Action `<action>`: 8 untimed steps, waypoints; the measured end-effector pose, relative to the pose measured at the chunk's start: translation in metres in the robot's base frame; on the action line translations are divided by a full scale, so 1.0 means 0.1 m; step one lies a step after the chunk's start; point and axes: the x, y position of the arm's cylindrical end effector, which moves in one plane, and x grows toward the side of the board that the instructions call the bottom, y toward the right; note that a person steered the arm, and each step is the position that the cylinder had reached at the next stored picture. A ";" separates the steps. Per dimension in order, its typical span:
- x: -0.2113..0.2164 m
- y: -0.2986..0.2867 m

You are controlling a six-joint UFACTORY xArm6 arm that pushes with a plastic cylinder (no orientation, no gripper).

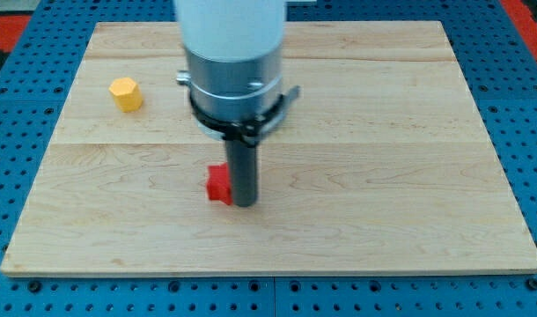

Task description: Slide the red star up towards the top

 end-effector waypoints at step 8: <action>-0.61 -0.98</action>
